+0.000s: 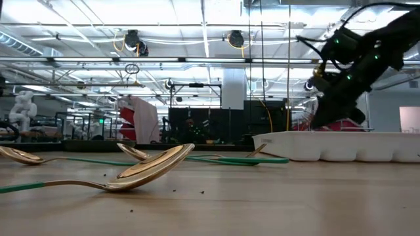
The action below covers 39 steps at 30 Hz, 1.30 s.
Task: Sort silverware
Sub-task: Put the green fork into the silverware tray
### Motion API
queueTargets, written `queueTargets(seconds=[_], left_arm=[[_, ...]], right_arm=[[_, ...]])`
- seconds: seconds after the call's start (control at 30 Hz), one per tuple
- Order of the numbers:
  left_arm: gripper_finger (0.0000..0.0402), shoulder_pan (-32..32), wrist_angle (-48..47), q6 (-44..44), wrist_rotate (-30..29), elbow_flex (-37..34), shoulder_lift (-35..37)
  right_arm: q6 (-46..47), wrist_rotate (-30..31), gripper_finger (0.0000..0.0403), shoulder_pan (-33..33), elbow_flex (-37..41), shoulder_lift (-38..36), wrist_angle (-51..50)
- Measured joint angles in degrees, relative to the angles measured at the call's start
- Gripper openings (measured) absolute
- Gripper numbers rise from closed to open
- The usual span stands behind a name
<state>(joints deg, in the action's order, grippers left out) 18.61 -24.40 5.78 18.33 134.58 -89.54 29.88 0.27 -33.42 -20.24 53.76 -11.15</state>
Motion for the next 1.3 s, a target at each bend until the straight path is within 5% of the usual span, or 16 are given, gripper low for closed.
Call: queueTargets(seconds=[0.43,0.77,0.97,1.3], left_arm=[[0.0054,0.0,1.22,-0.15,-0.03,0.0,0.0],[0.0054,0.0,2.06,0.77,0.31,0.0,0.02],[0.0054,0.0,0.49,-0.31,0.6,0.0,0.0],[0.0054,0.0,4.03,-0.13,4.58,0.0,0.02]], right_arm=[[2.27,2.3,0.0,-0.72,4.58,-0.22,3.92],[-8.25,4.06,0.0,-1.43,-4.43,-2.08,1.01],[-6.61,4.11,0.0,-2.63,-3.08,-1.36,-2.25],[-6.8,2.71,0.0,-2.61,0.67,-1.82,6.14]])
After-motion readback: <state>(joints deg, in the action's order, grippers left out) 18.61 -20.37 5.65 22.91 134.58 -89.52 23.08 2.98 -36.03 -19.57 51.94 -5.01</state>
